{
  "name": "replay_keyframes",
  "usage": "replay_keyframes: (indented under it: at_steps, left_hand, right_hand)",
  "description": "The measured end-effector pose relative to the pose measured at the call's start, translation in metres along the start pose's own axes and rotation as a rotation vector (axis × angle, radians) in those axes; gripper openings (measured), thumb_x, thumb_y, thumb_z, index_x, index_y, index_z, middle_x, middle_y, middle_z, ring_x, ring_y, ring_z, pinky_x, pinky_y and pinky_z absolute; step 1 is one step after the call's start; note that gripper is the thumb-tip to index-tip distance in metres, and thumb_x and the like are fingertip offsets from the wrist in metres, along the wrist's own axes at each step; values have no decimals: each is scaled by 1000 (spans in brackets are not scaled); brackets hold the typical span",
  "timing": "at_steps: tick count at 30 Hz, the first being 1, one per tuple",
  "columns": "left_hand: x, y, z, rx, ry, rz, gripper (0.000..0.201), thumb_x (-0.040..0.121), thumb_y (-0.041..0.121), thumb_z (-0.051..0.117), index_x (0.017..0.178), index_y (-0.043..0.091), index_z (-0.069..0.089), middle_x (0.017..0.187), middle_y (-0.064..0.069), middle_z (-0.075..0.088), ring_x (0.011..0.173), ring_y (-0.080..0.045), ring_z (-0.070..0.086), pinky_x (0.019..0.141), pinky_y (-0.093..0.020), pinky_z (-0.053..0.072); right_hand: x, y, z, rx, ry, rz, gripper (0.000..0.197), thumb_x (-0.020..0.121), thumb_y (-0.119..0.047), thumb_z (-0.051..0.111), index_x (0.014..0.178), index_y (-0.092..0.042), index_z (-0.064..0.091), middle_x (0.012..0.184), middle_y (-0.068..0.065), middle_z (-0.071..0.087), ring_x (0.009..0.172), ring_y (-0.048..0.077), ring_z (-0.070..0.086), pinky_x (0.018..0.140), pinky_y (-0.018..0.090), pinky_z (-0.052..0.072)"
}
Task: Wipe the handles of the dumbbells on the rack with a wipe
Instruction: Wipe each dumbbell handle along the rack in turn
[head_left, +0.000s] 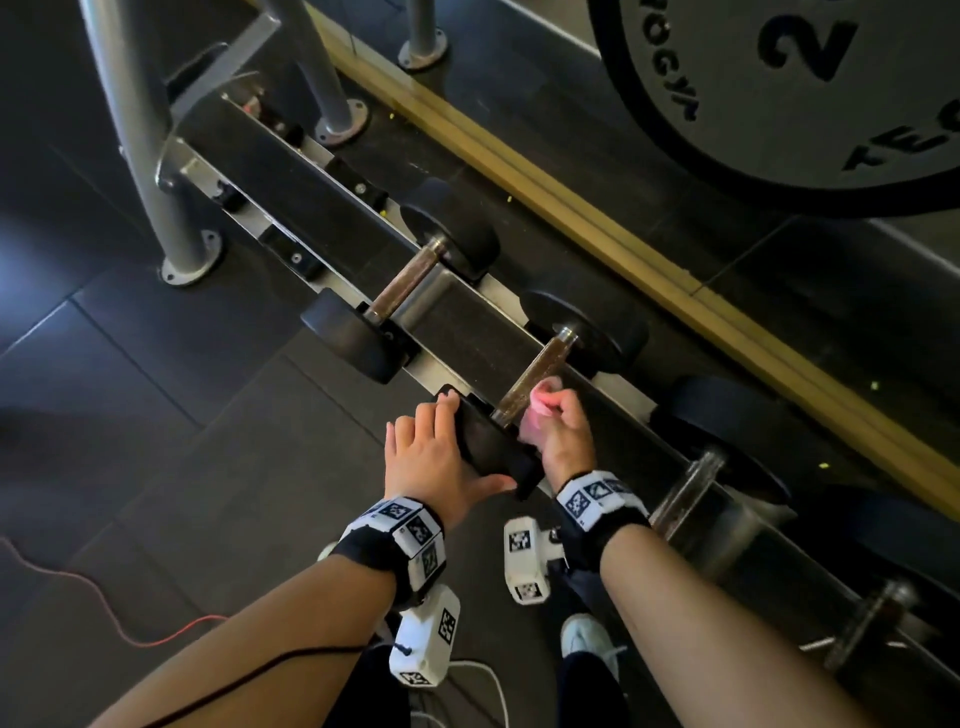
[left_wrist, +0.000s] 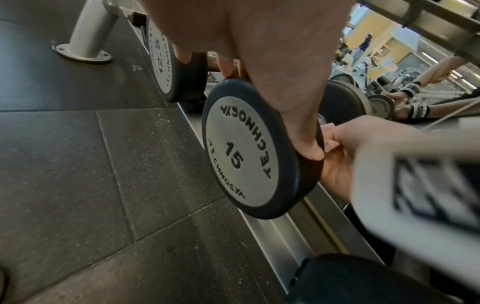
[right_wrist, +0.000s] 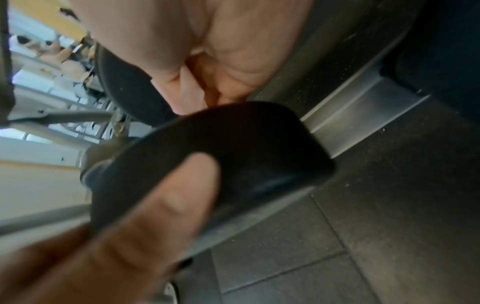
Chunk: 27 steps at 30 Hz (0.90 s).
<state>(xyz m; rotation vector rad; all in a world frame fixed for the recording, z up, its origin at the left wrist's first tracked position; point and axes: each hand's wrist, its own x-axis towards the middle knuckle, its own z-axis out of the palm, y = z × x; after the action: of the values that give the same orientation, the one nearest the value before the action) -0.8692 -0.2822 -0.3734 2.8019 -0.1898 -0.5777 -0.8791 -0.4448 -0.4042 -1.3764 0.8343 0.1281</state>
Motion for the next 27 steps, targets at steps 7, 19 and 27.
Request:
replay_keyframes:
  at_steps: [7, 19, 27]
  left_hand:
    - [4, -14, -12, -100, -10, 60, 117, 52, 95, 40, 147, 27, 32, 128, 7, 43, 117, -22, 40, 106, -39, 37]
    - [11, -28, -12, -191, -20, 122, 107, 55, 82, 65, 143, 26, 40, 124, 7, 45, 110, -19, 39, 95, -33, 39]
    - [14, -31, -12, -235, -38, 116, 100, 60, 72, 75, 143, 28, 40, 123, 8, 45, 108, -16, 37, 97, -32, 39]
  right_hand:
    - [10, -18, -20, -4, 198, 40, 10, 85, -24, 68, 89, -33, 68, 105, 0, 68, 95, 18, 66, 67, 26, 49]
    - [-20, -21, 2, -13, -214, 89, 22, 96, -21, 61, 112, -29, 74, 111, -14, 72, 103, -5, 65, 78, 17, 49]
    - [17, -70, -17, -713, -133, -381, 46, 102, -19, 39, 139, -45, 48, 111, -15, 68, 92, 8, 64, 77, 11, 49]
